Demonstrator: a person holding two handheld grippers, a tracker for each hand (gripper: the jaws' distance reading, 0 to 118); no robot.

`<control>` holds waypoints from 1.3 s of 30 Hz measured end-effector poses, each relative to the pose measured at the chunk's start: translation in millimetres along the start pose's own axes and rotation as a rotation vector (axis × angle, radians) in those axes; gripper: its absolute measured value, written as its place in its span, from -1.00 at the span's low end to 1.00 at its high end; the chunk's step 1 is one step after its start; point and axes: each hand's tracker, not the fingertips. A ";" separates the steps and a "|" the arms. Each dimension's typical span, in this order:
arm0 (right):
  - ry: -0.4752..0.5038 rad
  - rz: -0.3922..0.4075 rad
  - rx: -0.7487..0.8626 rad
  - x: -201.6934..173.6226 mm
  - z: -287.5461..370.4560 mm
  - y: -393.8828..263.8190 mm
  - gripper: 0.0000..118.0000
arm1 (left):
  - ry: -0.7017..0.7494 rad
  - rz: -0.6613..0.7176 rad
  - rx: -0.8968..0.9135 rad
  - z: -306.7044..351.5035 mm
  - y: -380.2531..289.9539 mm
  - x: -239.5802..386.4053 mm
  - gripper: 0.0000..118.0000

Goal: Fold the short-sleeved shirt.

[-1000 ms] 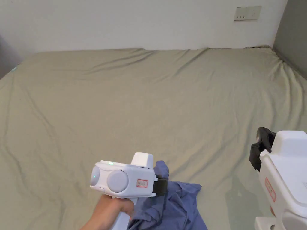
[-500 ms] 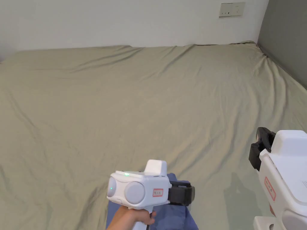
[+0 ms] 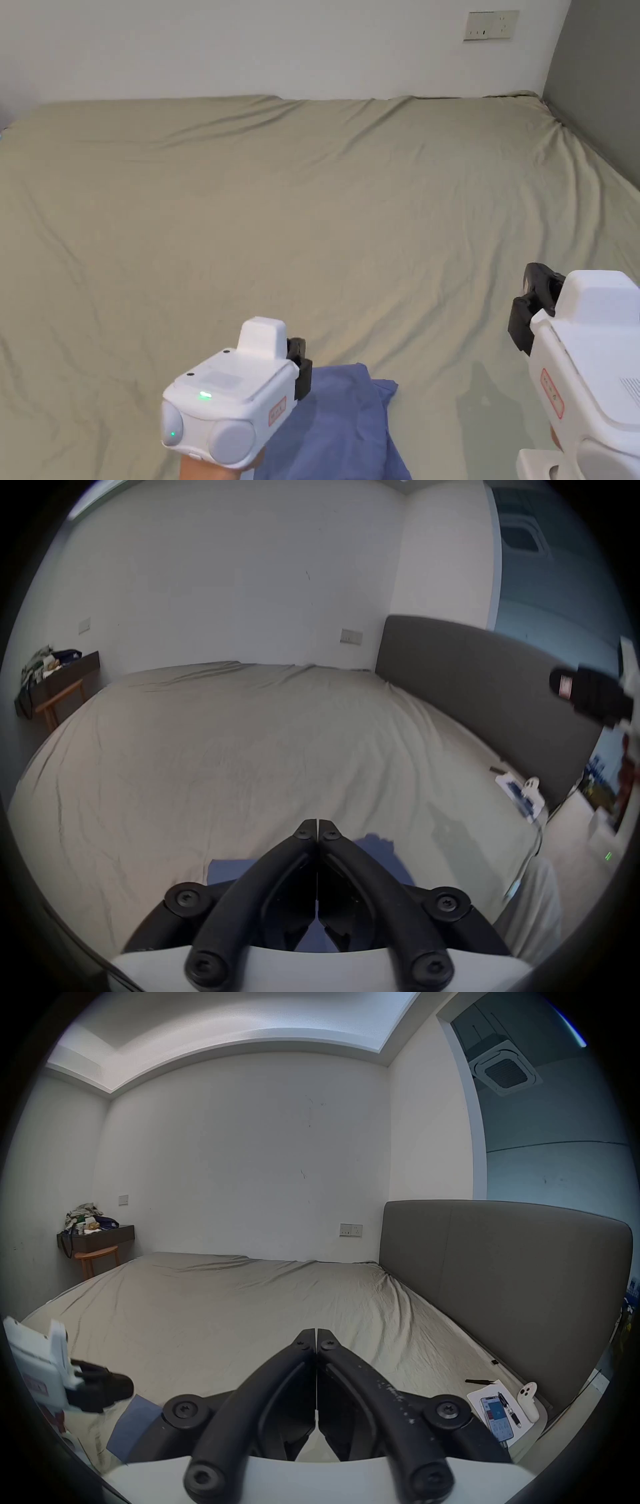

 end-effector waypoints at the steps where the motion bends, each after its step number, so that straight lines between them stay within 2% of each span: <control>1: 0.000 0.000 -0.003 0.7 0.0 -0.8 -0.95 | -0.007 -0.011 -0.023 -5.1 -6.6 4.3 -1.00; 5: -0.004 0.006 -0.014 6.4 -0.2 -4.1 -0.95 | -0.029 -0.032 -0.081 -25.1 -26.6 24.4 -1.00; 8: -0.015 0.010 -0.022 13.4 0.2 -6.3 -0.95 | -0.026 -0.101 -0.108 -39.9 -38.8 43.9 -1.00; 11: -0.024 0.015 -0.030 20.0 -0.2 -7.8 -0.95 | -0.070 -0.078 -0.149 -56.3 -45.9 57.5 -1.00; 15: -0.033 0.016 -0.040 27.8 -2.2 -10.5 -0.95 | -0.073 -0.125 -0.231 -80.4 -62.1 82.2 -1.00; 19: -0.041 0.014 -0.051 33.4 -3.8 -14.4 -0.95 | -0.078 -0.114 -0.310 -101.7 -78.3 95.5 -1.00; 22: -0.044 0.007 -0.057 34.2 -3.1 -16.4 -0.95 | -0.064 -0.045 -0.314 -104.1 -73.6 90.5 -1.00; 25: -0.038 0.001 -0.057 31.2 -0.3 -16.0 -0.95 | -0.102 -0.043 -0.320 -100.4 -66.8 80.0 -1.00; 26: -0.035 0.000 -0.053 29.0 2.2 -14.7 -0.95 | -0.116 -0.031 -0.304 -94.0 -62.1 76.3 -1.00; 29: -0.027 -0.001 -0.028 21.9 9.6 -8.9 -0.95 | -0.120 0.045 -0.107 -52.4 -36.5 63.1 -1.00; 33: -0.010 0.009 0.005 8.9 15.0 1.8 -0.95 | -0.097 0.000 0.071 0.7 8.2 43.4 -1.00; 39: 0.003 -0.001 0.066 -10.6 22.9 16.8 -0.95 | 0.032 -0.055 0.291 63.4 57.4 5.1 -1.00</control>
